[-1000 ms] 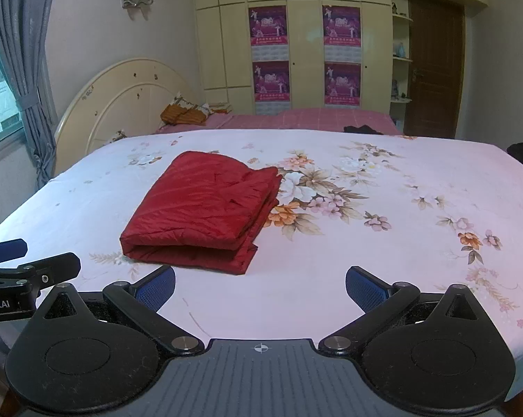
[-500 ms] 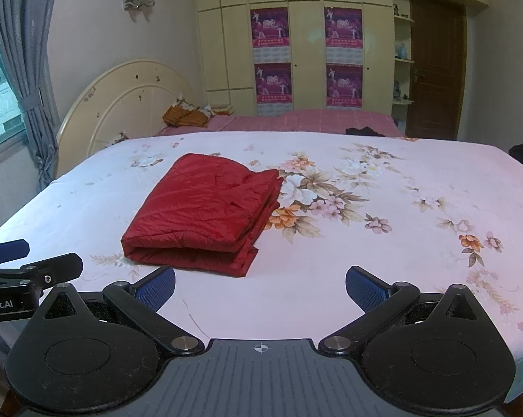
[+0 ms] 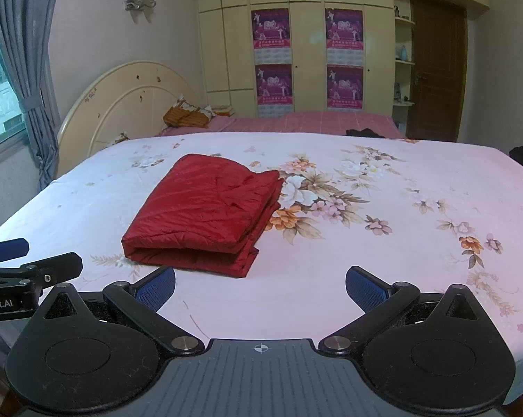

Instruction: Fold large clothes

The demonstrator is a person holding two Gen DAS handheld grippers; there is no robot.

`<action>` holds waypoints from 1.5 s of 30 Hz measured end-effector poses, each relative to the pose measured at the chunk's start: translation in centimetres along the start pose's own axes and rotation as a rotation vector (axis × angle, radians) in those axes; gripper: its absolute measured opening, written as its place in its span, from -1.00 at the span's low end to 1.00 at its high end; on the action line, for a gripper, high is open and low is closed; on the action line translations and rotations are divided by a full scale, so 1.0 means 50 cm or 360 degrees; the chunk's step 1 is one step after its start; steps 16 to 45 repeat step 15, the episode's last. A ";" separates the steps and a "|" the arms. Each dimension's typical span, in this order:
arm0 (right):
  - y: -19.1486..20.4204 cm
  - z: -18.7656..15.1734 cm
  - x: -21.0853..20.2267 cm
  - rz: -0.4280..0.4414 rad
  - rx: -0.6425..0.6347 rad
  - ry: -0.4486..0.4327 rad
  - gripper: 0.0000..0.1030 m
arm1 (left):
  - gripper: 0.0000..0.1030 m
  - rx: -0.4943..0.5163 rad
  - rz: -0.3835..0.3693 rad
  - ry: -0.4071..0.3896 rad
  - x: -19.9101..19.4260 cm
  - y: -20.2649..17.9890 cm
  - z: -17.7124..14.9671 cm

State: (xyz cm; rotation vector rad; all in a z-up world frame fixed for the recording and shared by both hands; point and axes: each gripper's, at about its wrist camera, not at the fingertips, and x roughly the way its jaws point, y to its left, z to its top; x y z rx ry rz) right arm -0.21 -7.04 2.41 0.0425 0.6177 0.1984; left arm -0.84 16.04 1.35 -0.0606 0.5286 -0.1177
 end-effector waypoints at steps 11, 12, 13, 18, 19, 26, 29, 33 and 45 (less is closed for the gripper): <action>0.007 0.001 0.004 0.0008 -0.0013 0.0001 1.00 | 0.99 -0.0001 0.0018 -0.0012 0.002 0.012 0.000; 0.008 -0.001 0.004 0.0010 -0.0016 0.0002 1.00 | 0.99 -0.0004 0.0019 -0.0010 0.003 0.014 0.001; 0.007 -0.001 0.006 0.0012 -0.0018 0.0004 1.00 | 0.99 -0.0005 0.0019 -0.0003 0.005 0.014 0.001; 0.007 -0.001 0.008 0.0017 -0.0018 0.0009 1.00 | 1.00 -0.0017 0.0025 0.0015 0.008 0.015 0.001; 0.007 -0.001 0.008 0.0017 -0.0018 0.0009 1.00 | 1.00 -0.0017 0.0025 0.0015 0.008 0.015 0.001; 0.007 -0.001 0.008 0.0017 -0.0018 0.0009 1.00 | 1.00 -0.0017 0.0025 0.0015 0.008 0.015 0.001; 0.007 -0.001 0.008 0.0017 -0.0018 0.0009 1.00 | 1.00 -0.0017 0.0025 0.0015 0.008 0.015 0.001; 0.007 -0.001 0.008 0.0017 -0.0018 0.0009 1.00 | 1.00 -0.0017 0.0025 0.0015 0.008 0.015 0.001; 0.007 -0.001 0.008 0.0017 -0.0018 0.0009 1.00 | 1.00 -0.0017 0.0025 0.0015 0.008 0.015 0.001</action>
